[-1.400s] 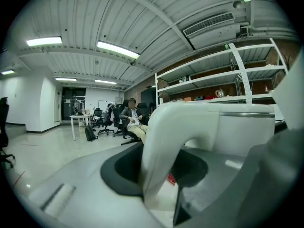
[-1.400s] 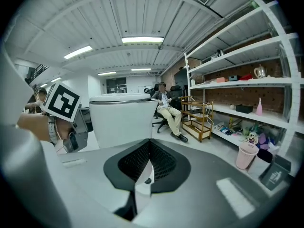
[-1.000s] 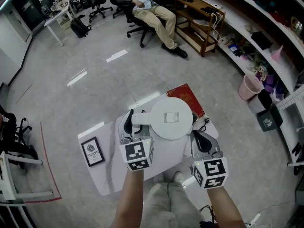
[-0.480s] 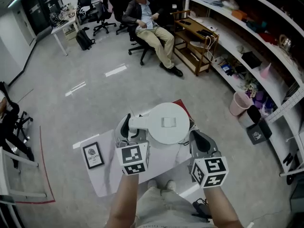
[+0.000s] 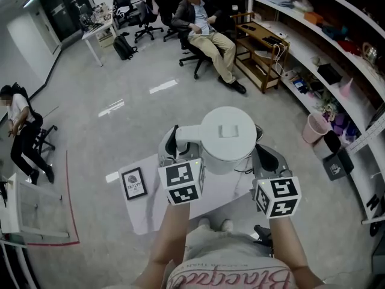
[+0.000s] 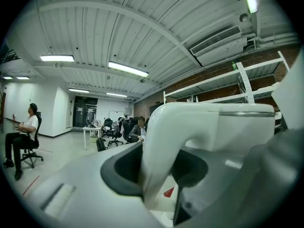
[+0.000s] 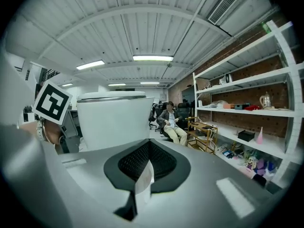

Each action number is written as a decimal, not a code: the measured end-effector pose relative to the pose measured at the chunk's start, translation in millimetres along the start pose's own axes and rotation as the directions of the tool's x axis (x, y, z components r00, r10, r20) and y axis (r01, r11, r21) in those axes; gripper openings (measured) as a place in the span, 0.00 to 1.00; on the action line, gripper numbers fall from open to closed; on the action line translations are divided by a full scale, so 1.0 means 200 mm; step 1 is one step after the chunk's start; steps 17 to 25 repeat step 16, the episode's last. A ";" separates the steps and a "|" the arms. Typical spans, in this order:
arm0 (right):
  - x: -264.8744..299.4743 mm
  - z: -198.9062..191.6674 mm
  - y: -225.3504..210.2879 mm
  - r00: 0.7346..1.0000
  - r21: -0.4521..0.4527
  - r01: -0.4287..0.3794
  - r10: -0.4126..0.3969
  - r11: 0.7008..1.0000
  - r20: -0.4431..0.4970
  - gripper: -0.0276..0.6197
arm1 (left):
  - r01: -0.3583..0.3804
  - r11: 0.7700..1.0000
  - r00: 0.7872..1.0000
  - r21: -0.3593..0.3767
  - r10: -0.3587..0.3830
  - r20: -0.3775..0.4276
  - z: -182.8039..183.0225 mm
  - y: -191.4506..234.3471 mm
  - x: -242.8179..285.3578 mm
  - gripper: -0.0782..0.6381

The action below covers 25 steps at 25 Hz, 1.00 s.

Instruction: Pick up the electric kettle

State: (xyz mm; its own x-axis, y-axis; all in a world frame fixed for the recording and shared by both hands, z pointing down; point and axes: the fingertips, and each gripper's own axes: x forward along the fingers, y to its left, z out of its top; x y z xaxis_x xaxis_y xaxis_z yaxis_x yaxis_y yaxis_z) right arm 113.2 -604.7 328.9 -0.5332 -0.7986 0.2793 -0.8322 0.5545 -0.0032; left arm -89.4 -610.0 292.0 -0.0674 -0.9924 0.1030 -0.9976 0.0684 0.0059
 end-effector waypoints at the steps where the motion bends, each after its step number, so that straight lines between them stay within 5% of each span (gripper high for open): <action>1: -0.01 0.01 0.01 1.000 -0.005 -0.008 0.008 1.000 0.006 0.08 | -0.003 1.000 1.000 0.003 0.003 0.010 0.03 0.00 -0.01 0.30; 7: -0.02 0.05 0.04 1.000 -0.059 -0.021 0.022 0.998 0.022 0.08 | -0.030 0.998 0.998 0.052 0.027 0.057 0.13 0.01 -0.07 0.30; 25: -0.01 0.00 0.08 1.000 -0.092 -0.023 0.024 0.996 0.015 0.08 | -0.010 1.000 0.997 0.005 0.010 0.081 0.11 0.04 -0.07 0.30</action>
